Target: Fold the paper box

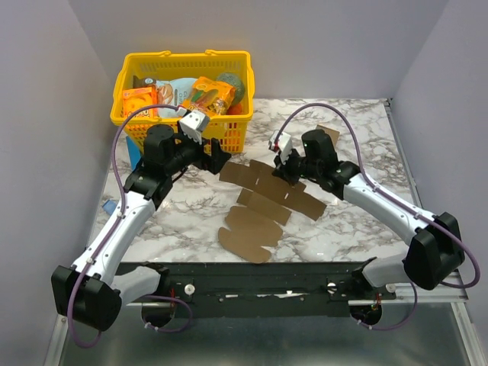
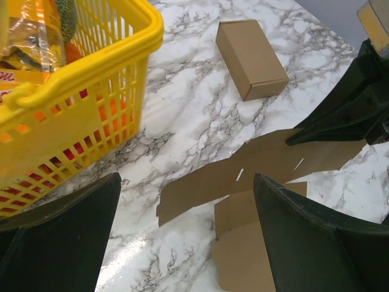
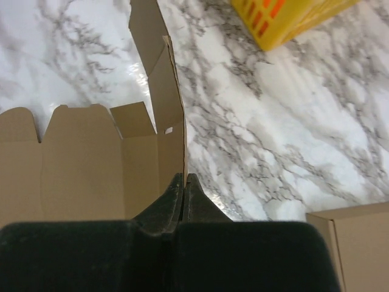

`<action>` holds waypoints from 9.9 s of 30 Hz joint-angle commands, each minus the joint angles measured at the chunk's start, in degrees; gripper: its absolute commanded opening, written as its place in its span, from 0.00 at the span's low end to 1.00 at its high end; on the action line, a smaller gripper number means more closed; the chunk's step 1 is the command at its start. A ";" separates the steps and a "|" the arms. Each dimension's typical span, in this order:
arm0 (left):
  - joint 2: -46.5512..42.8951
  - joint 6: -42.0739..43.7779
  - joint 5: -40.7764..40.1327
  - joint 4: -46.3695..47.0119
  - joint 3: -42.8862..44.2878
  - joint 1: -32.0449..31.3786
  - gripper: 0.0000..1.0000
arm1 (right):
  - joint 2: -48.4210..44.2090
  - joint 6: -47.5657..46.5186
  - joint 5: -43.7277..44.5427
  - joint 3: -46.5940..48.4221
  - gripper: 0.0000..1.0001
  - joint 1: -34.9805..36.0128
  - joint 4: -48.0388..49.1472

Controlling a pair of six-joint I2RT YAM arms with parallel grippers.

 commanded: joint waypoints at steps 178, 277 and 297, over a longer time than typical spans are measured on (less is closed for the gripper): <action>14.06 -32.97 -25.11 28.24 -10.12 -14.74 0.68 | 7.57 -29.02 46.43 -23.77 0.01 21.28 48.93; 25.93 -65.41 -7.78 45.29 -17.23 -10.62 0.00 | 3.36 -28.16 54.16 -27.38 0.58 21.46 60.97; 18.02 -67.96 -26.86 46.09 -24.09 -12.72 0.00 | -26.71 60.07 44.34 -24.74 0.71 21.28 22.57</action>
